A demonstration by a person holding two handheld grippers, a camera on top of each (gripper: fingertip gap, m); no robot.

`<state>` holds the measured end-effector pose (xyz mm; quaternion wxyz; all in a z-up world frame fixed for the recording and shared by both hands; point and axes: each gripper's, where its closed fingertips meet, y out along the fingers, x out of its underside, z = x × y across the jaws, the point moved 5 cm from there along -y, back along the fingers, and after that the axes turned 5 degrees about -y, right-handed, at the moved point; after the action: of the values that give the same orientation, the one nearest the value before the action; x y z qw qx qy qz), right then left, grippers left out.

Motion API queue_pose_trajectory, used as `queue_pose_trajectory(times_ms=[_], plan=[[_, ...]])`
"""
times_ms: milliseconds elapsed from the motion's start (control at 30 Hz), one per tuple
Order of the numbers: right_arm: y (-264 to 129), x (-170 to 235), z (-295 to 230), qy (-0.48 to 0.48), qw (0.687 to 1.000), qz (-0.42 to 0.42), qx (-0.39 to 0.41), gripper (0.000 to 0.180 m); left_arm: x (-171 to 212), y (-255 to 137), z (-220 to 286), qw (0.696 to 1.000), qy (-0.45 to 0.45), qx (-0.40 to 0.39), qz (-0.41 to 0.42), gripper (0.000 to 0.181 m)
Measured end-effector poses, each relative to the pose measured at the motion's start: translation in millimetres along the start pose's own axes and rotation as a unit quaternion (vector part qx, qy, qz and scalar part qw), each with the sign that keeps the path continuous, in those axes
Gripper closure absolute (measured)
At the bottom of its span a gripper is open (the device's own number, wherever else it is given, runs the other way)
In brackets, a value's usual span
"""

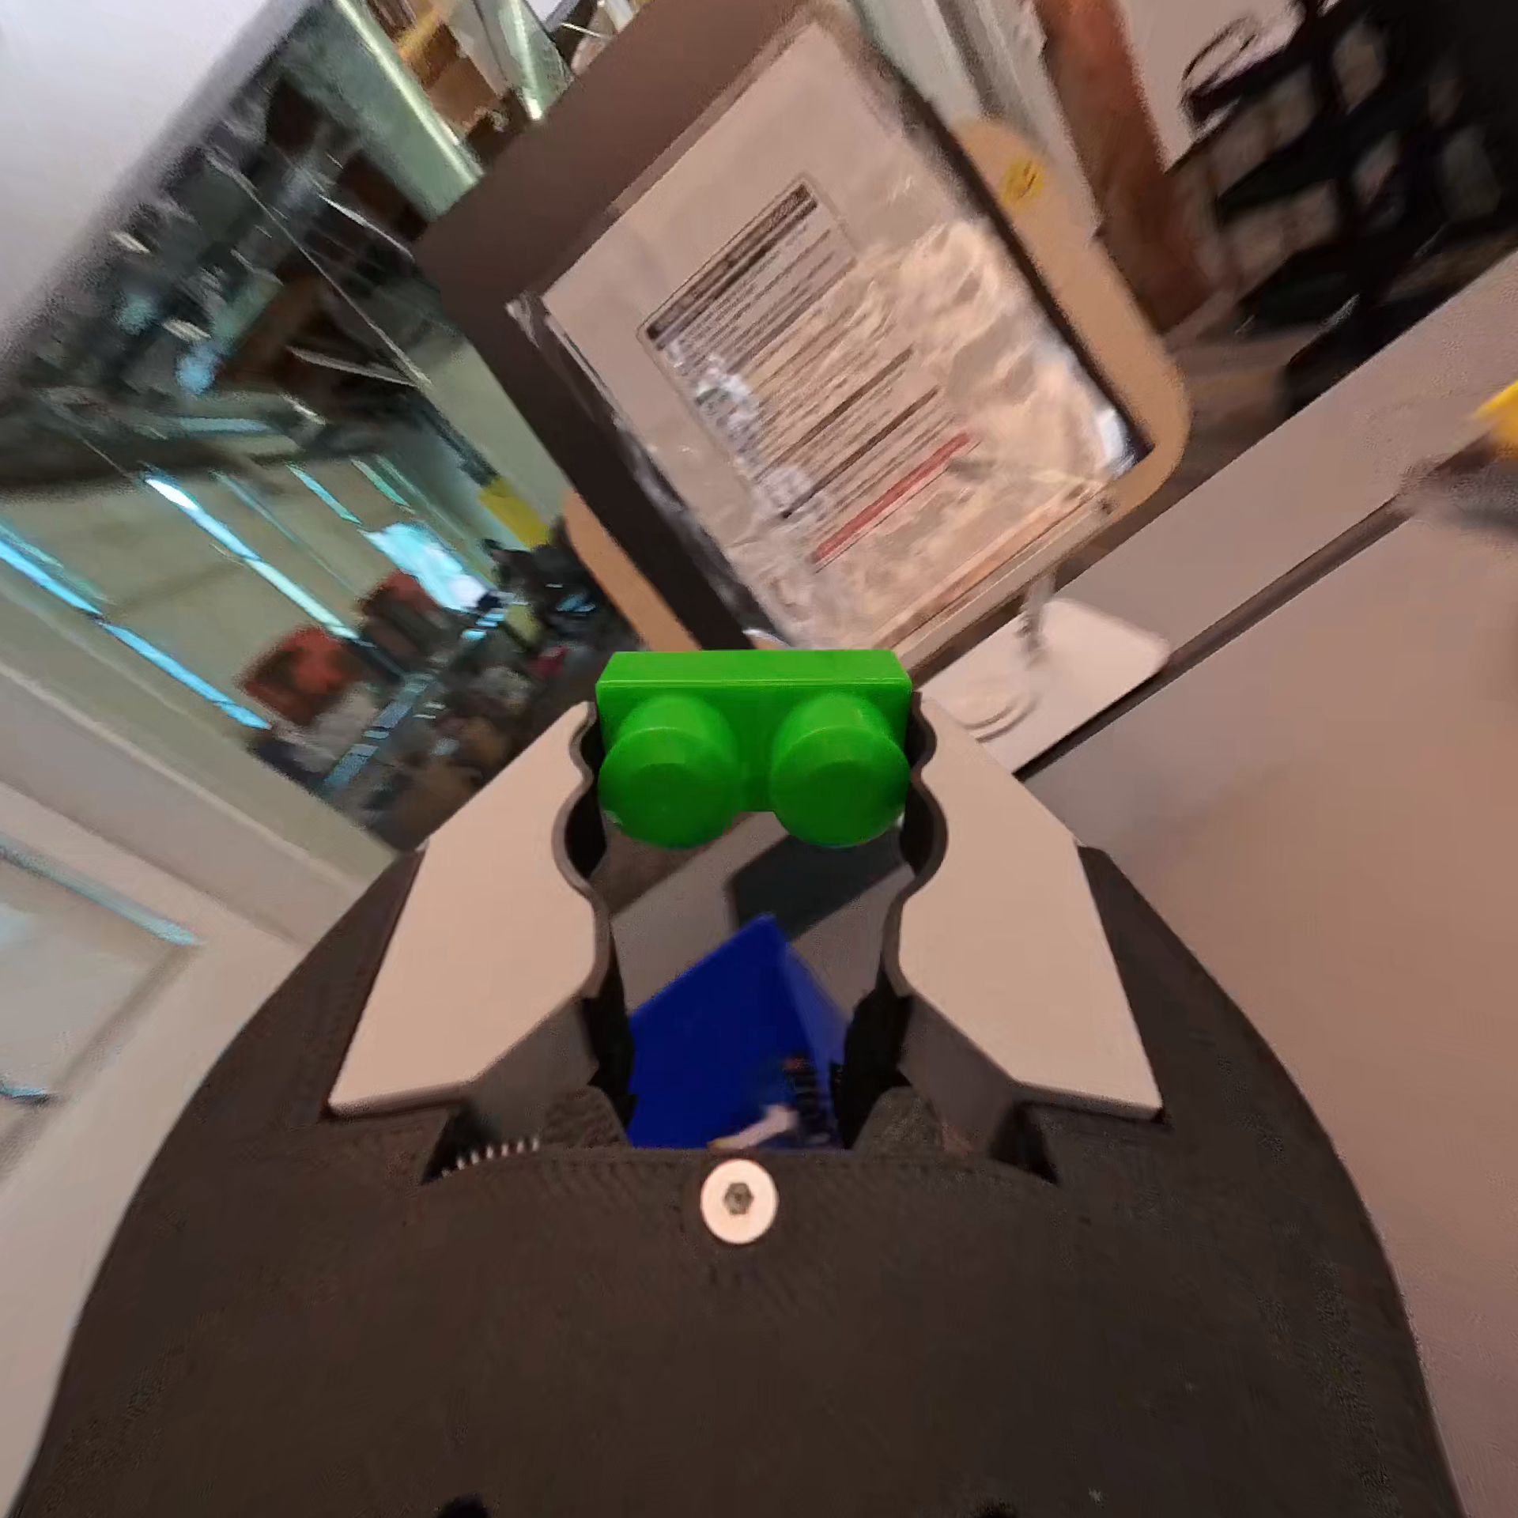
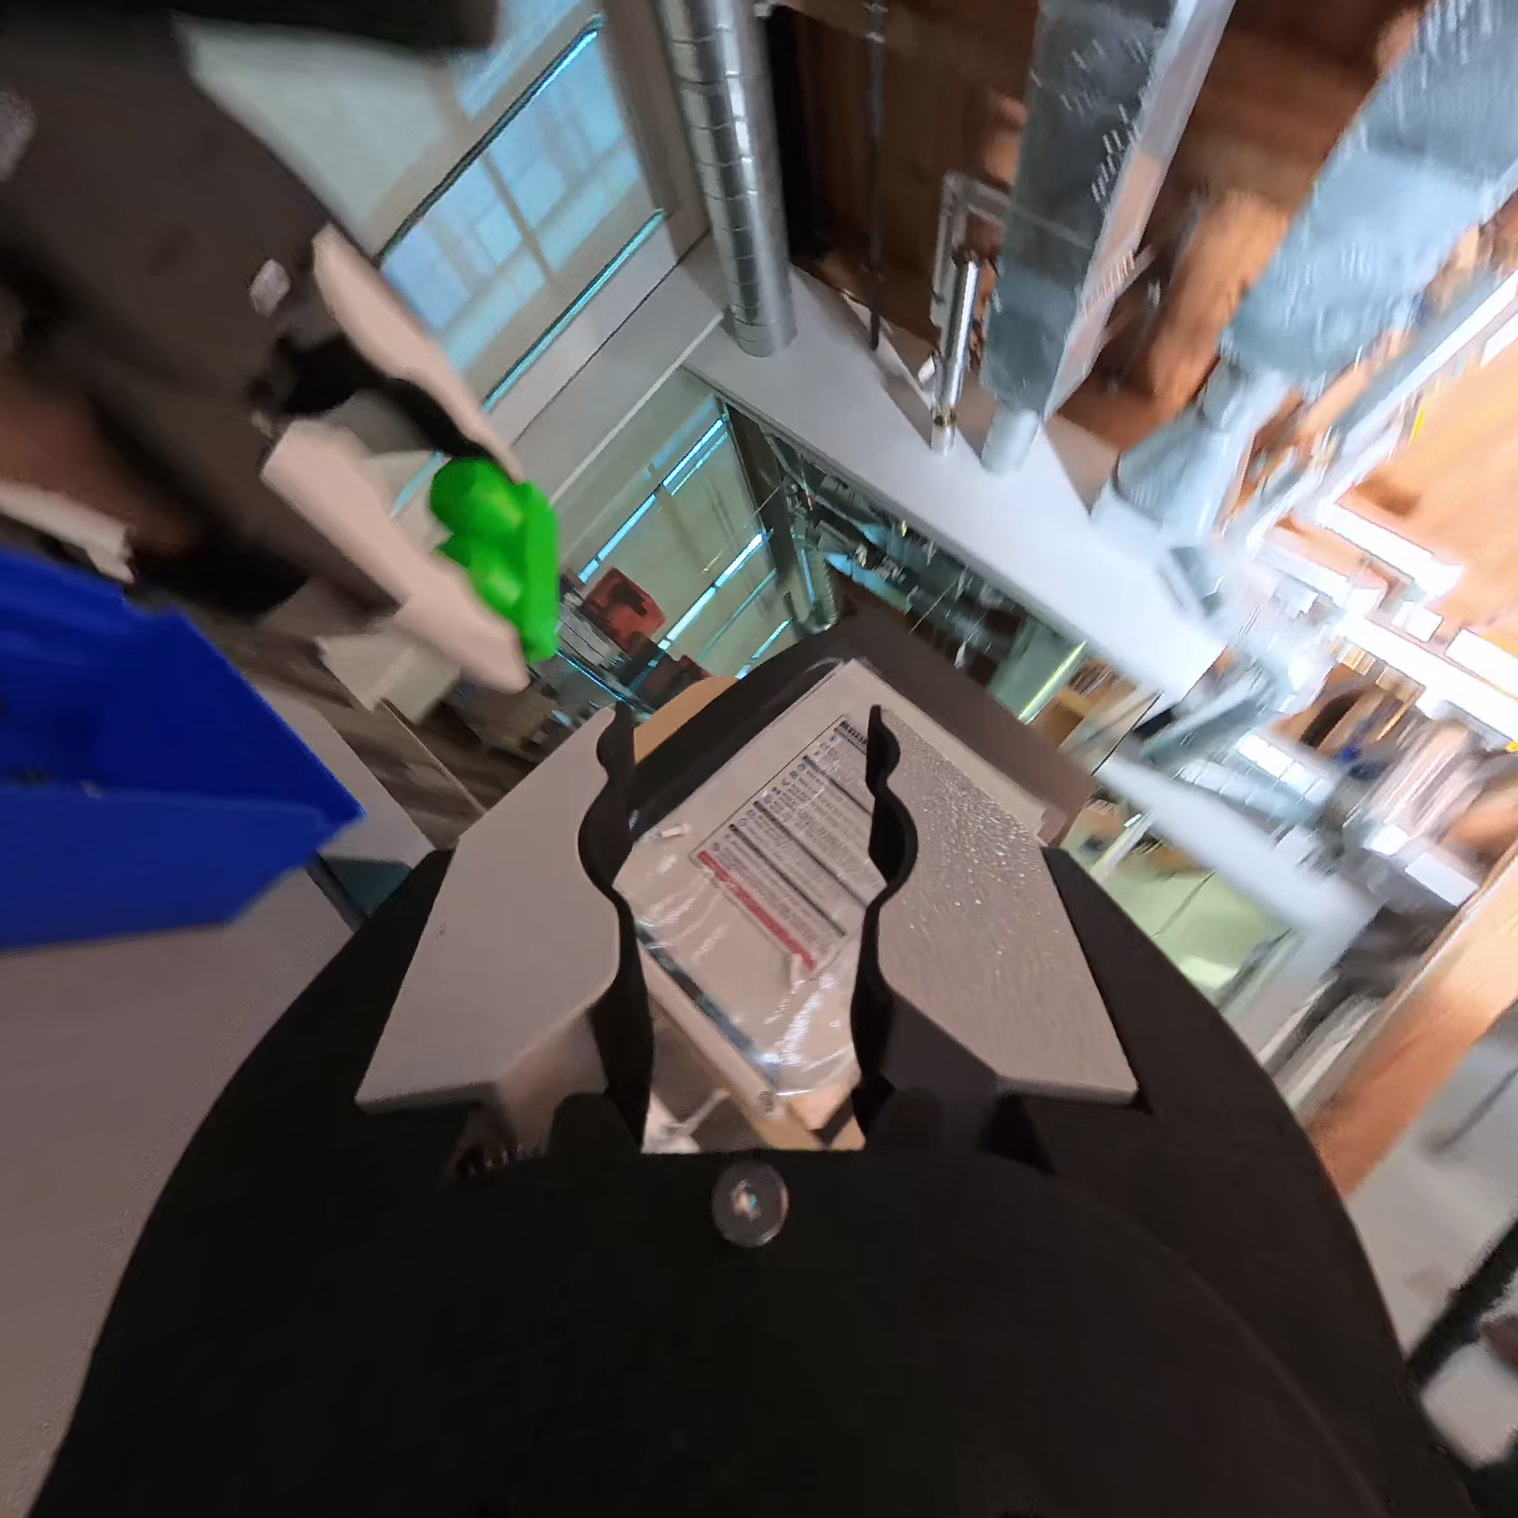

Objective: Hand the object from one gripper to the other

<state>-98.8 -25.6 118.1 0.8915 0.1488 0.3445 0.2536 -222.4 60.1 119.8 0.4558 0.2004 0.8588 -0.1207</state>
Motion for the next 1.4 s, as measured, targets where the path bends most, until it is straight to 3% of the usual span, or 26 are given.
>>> queue_pose_trajectory(times_ms=[100,200,300,367,533,767,833,933,1000,1033,1100,1167,1233,1300,1400], plan=[[1,-3,-16,-0.080,0.997,0.003,-0.011,0.123,-9,-5,6,0.982,-0.158,0.098,0.025,0.109],[2,-3,-30,-0.130,0.991,0.003,-0.025,0.122,-19,-10,20,0.930,-0.293,0.218,0.036,0.109],[3,-3,-34,-0.142,0.989,0.002,-0.028,0.117,-28,-16,35,0.879,-0.359,0.311,0.047,0.109],[3,-3,-32,-0.135,0.990,0.003,-0.032,0.115,-32,-19,44,0.861,-0.363,0.352,0.050,0.109],[0,-6,-25,-0.132,0.990,0.020,-0.048,0.116,-33,-24,60,0.866,-0.314,0.389,0.028,0.109],[-4,-6,-29,-0.139,0.985,0.029,-0.097,0.145,-36,-31,70,0.868,-0.268,0.417,0.028,0.107],[0,-1,-18,-0.086,0.992,0.006,-0.089,0.145,-44,-36,63,0.868,-0.273,0.411,0.059,0.091],[3,8,-1,0.120,0.985,0.005,-0.123,0.145,-53,-47,51,0.874,-0.251,0.401,0.108,0.089],[7,15,8,0.293,0.939,0.009,-0.177,0.145,-53,-52,45,0.890,-0.210,0.386,0.126,0.089],[8,18,12,0.384,0.899,0.018,-0.211,0.145,-52,-53,42,0.898,-0.189,0.375,0.131,0.089],[8,21,18,0.550,0.781,0.044,-0.294,0.145,-52,-57,40,0.906,-0.149,0.364,0.155,0.094],[4,24,19,0.657,0.647,0.057,-0.383,0.146,-51,-59,41,0.915,-0.098,0.346,0.180,0.096],[1,30,17,0.706,0.560,0.048,-0.431,0.146,-48,-60,48,0.927,-0.033,0.322,0.190,0.100],[-3,34,10,0.712,0.520,0.029,-0.471,0.145,-45,-63,61,0.928,0.027,0.318,0.192,0.102],[-5,37,2,0.709,0.507,0.001,-0.491,0.145,-42,-63,76,0.927,0.072,0.317,0.188,0.113]])
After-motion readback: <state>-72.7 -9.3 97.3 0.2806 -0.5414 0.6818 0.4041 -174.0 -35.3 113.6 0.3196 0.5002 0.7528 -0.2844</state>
